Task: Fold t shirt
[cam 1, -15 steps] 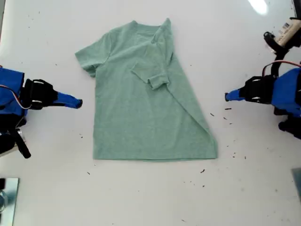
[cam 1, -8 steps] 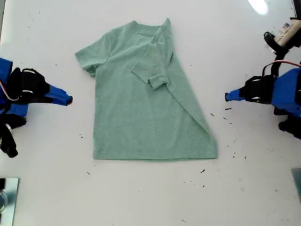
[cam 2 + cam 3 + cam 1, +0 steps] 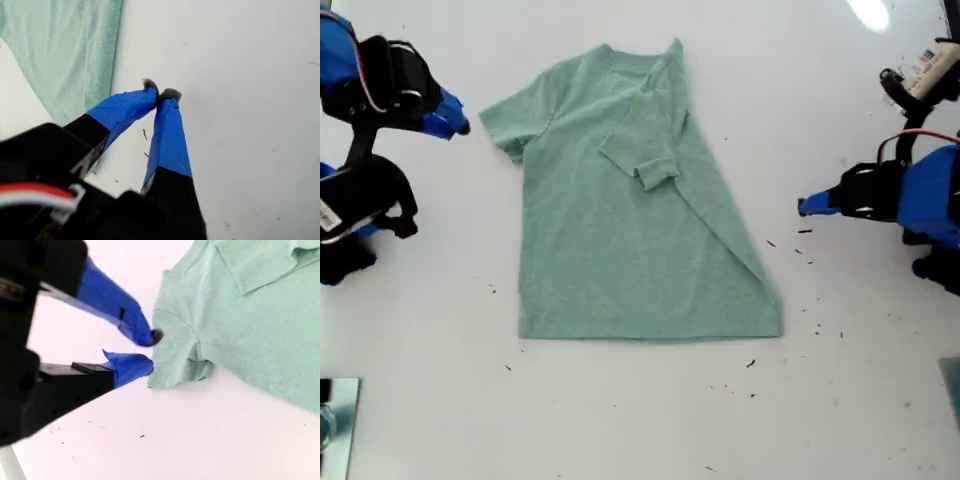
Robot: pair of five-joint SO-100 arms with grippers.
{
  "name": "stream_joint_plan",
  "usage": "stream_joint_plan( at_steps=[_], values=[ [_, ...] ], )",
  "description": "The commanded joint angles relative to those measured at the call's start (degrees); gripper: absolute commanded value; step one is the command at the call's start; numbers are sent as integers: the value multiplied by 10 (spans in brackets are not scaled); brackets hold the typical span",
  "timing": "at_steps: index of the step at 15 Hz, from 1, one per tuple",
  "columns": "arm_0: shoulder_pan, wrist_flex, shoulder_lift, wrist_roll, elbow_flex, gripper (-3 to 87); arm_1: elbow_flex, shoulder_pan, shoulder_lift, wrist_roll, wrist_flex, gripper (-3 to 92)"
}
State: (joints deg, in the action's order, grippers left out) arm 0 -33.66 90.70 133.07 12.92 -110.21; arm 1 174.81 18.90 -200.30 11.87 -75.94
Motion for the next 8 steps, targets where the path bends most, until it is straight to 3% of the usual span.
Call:
stream_joint_plan(
  at_steps=[1, 4, 8],
  values=[
    [-44, -8, -32, 53, 36, 338, 36, -4, -4, -4, 13, 28],
    [-104, -53, -93, 95, 10, 332, 36, -4, -4, -1, 13, 28],
    [-167, -223, -202, 129, -122, 324, 36, -6, -4, 2, 13, 28]
  ],
)
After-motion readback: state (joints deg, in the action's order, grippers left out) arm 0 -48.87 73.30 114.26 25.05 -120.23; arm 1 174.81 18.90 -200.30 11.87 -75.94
